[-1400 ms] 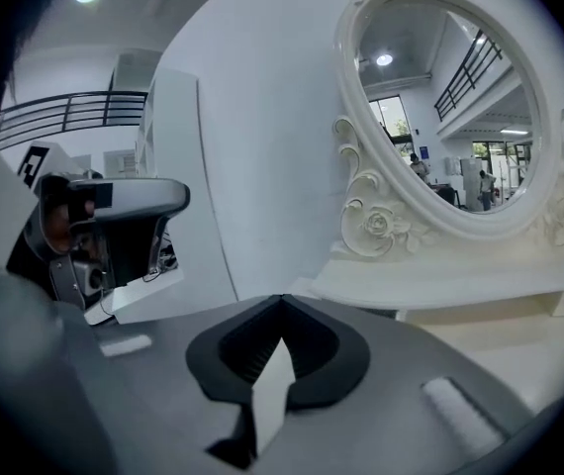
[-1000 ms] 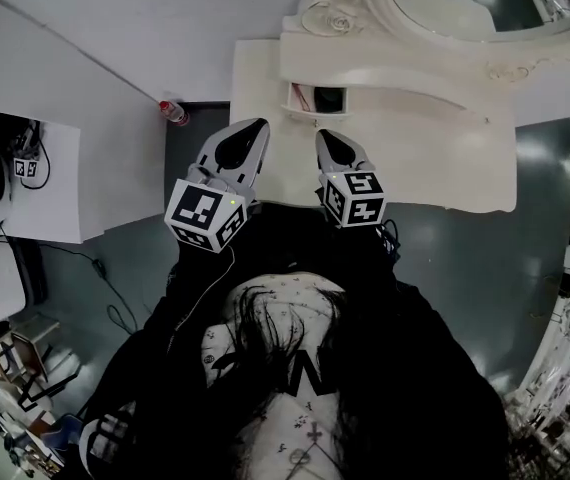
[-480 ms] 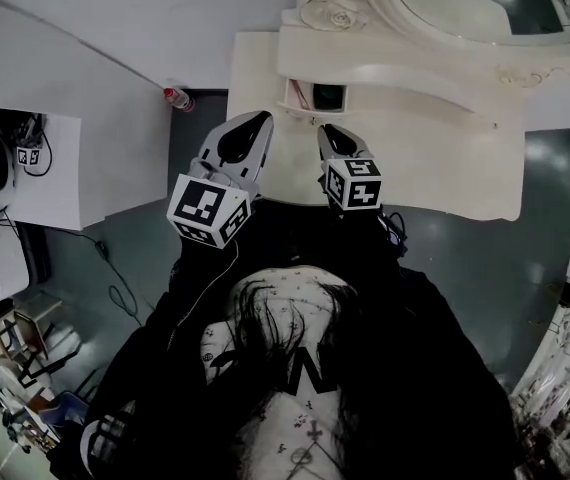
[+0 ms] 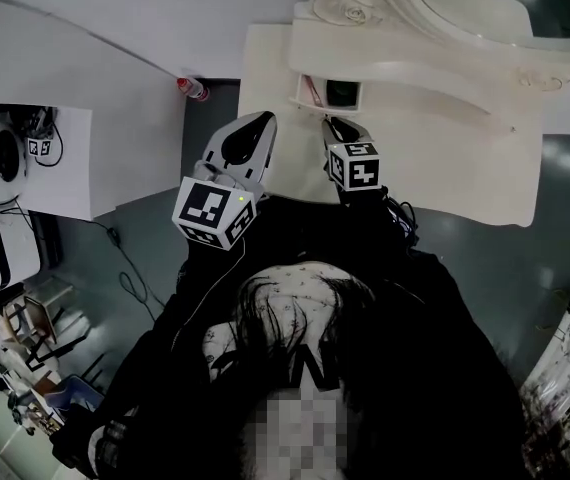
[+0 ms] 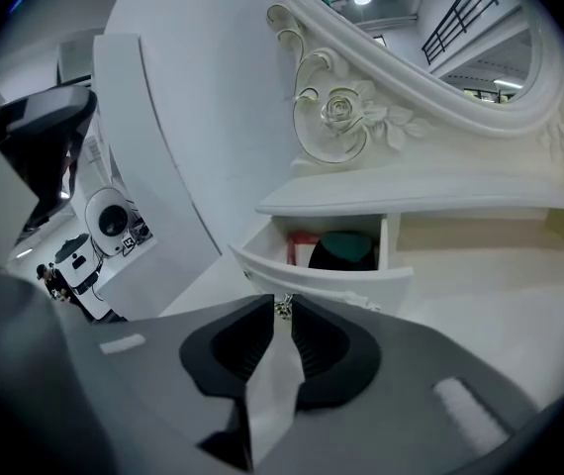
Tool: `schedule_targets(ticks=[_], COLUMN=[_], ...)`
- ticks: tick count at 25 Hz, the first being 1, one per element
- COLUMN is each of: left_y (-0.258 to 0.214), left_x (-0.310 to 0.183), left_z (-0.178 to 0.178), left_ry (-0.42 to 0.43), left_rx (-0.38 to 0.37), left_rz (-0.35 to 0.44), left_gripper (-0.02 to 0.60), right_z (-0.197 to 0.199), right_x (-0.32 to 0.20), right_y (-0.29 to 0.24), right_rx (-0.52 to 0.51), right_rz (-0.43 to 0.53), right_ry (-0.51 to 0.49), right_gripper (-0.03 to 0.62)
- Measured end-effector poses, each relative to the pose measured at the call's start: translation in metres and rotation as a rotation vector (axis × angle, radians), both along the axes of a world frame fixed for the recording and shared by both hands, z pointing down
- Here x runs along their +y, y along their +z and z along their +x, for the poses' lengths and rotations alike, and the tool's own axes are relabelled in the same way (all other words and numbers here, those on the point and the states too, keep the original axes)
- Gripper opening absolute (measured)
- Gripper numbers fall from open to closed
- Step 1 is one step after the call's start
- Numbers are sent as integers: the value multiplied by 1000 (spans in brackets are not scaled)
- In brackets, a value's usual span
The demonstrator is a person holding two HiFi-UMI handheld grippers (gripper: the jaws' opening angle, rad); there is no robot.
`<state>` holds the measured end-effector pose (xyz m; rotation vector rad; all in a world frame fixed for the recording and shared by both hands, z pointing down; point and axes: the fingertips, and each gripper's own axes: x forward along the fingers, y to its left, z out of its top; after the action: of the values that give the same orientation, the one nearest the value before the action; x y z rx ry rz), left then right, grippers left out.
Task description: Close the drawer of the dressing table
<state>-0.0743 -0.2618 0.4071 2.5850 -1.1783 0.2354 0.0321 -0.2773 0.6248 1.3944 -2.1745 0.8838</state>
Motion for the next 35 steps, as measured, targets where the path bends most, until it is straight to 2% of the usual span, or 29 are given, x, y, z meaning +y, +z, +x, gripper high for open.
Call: schedule_targets(ticks=[13, 35], left_y=[-3, -4], left_x=[-9, -7], left_z=[-15, -29], left_ry=[-49, -88], left_rx=[30, 24], left_rz=[15, 19], left_gripper=[0, 0], right_z=[0, 13], right_x=[-8, -58], right_y=[8, 11], right_rx=[68, 97], right_rz=[3, 20], right_ry=[-47, 13], right_gripper=[74, 75])
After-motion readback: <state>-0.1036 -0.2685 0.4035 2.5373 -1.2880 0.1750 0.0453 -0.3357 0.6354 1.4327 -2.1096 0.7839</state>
